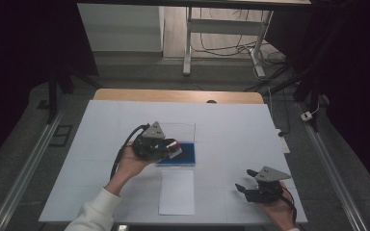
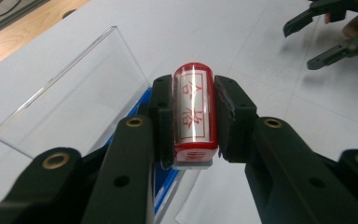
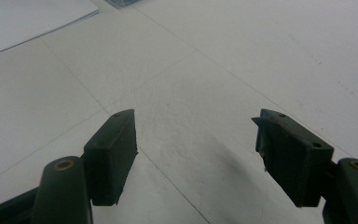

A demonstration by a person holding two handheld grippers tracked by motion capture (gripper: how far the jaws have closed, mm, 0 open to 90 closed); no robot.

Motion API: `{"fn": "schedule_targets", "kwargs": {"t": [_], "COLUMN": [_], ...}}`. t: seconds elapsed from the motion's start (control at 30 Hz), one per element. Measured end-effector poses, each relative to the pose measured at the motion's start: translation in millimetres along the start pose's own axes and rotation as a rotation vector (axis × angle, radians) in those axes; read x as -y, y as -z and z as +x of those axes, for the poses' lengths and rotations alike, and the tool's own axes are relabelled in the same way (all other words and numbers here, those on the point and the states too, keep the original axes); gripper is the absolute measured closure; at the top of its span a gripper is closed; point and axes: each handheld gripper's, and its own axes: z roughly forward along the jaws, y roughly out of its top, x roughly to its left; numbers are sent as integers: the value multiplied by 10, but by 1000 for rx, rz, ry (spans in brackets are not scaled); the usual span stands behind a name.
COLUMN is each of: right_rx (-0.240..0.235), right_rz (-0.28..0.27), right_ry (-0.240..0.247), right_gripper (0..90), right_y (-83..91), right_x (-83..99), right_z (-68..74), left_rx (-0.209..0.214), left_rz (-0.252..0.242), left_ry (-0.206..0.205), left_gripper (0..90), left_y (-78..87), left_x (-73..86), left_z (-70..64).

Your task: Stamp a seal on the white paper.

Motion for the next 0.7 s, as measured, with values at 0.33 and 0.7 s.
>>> {"fn": "schedule_targets", "kwargs": {"t": [0.33, 0.7], "right_rx": [-2, 0], "right_rz": [-3, 2], "right_ry": [3, 1], "right_gripper": [292, 292], "right_y": [-1, -4], "right_x": [2, 3], "right_z": [-3, 1], "left_rx": [19, 52], "left_rz": [13, 31], "left_ry": [-7, -14], "left_gripper": [706, 706], "left_y": [72, 88], "left_x": [66, 147], "left_z": [-64, -167]}}
